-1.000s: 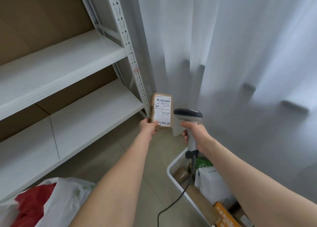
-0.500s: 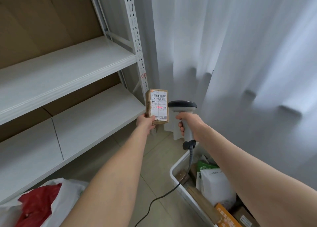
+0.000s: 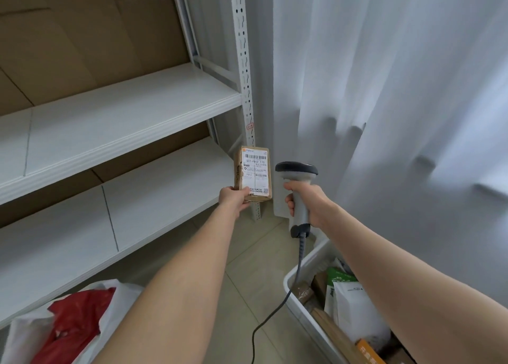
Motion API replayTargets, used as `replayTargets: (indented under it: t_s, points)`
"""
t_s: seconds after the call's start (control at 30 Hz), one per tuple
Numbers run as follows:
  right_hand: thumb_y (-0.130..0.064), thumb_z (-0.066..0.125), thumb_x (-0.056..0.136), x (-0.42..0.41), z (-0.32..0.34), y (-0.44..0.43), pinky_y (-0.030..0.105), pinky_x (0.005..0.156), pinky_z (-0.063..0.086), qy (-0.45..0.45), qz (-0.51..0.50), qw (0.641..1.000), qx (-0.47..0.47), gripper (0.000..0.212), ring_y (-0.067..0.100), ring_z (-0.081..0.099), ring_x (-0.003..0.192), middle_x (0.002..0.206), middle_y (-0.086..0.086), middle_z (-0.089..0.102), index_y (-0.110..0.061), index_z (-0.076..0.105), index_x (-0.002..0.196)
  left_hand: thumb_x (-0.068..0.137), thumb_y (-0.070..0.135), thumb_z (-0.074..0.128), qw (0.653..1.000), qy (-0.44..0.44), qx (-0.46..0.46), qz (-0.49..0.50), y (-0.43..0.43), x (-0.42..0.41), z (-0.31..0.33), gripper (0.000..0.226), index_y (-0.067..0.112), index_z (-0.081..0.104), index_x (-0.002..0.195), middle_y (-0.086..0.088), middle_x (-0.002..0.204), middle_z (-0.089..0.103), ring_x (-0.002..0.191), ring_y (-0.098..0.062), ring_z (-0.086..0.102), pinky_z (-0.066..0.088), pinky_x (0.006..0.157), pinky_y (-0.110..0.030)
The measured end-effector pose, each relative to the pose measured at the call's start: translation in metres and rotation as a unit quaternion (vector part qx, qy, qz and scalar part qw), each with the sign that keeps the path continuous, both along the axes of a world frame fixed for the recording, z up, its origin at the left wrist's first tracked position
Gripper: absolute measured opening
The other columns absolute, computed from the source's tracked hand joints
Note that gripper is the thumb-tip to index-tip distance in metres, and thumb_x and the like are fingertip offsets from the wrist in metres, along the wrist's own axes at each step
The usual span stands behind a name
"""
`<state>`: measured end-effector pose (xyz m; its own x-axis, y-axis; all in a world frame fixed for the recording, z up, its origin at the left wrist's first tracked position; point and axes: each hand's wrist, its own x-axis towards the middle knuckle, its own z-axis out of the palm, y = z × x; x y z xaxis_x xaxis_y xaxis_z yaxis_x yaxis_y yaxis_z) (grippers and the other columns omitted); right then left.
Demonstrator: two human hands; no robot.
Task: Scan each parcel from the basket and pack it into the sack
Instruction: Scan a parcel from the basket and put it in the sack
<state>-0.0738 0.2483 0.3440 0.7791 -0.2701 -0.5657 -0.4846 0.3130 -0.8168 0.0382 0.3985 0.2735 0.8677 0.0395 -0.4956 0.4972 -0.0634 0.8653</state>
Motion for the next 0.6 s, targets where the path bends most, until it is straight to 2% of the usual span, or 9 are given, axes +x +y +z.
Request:
replayTargets:
  t_s: [0.07,0.17,0.23,0.3,0.4,0.6]
  points:
    - [-0.015,0.065,0.089,0.005,-0.003,0.013,0.026,0.051,0.048,-0.010,-0.012,1.000,0.023,0.012,0.015,0.053,0.048,0.063,0.008,0.060,-0.007,0.057,0.093,0.086,0.004,0.066,1.000,0.000,0.004,0.010,0.021,0.000,0.001,0.024,0.002,0.054,0.107,-0.016,0.120,0.063,0.094,-0.024,0.066,0.058,0.081,-0.034]
    - [-0.012,0.067,0.089,0.011,-0.007,0.038,0.025,0.051,0.051,-0.028,-0.017,0.997,0.067,0.015,0.016,0.058,0.055,0.072,0.009,0.063,-0.005,0.059,0.099,0.084,0.003,0.069,1.000,0.001,-0.008,0.021,0.055,-0.006,0.005,0.023,0.004,0.053,0.100,-0.016,0.116,0.064,0.079,-0.018,0.064,0.058,0.072,-0.029]
    - [-0.013,0.069,0.088,0.014,-0.010,0.058,0.029,0.061,0.054,-0.040,-0.009,0.997,0.069,0.023,0.019,0.061,0.065,0.080,0.010,0.066,-0.004,0.060,0.107,0.084,0.002,0.069,0.999,0.001,-0.023,0.032,0.078,-0.016,0.010,0.022,0.005,0.053,0.097,-0.015,0.113,0.064,0.073,-0.015,0.063,0.057,0.071,-0.028]
    - [-0.016,0.071,0.087,0.013,-0.014,0.077,0.036,0.072,0.053,-0.046,-0.001,0.997,0.070,0.029,0.022,0.062,0.075,0.087,0.010,0.067,-0.005,0.061,0.112,0.084,0.003,0.069,0.999,0.005,-0.035,0.039,0.099,-0.028,0.015,0.026,0.003,0.054,0.106,-0.014,0.113,0.065,0.076,-0.016,0.064,0.057,0.076,-0.030]
    - [-0.020,0.073,0.086,0.006,-0.019,0.110,0.040,0.081,0.053,-0.047,0.035,0.995,0.075,0.032,0.023,0.063,0.087,0.101,0.011,0.067,-0.007,0.062,0.113,0.085,0.005,0.069,0.997,0.000,-0.051,0.065,0.135,-0.059,0.023,0.031,0.001,0.056,0.113,-0.014,0.112,0.066,0.085,-0.017,0.066,0.058,0.077,-0.030]
    - [-0.025,0.075,0.085,-0.018,-0.032,0.174,0.048,0.099,0.049,-0.046,0.100,0.990,0.094,0.045,0.026,0.065,0.102,0.112,0.010,0.068,-0.009,0.059,0.123,0.089,0.007,0.064,0.989,0.001,-0.073,0.129,0.203,-0.130,0.029,0.010,0.001,0.060,0.096,-0.012,0.101,0.067,0.090,-0.020,0.066,0.059,0.065,-0.027]
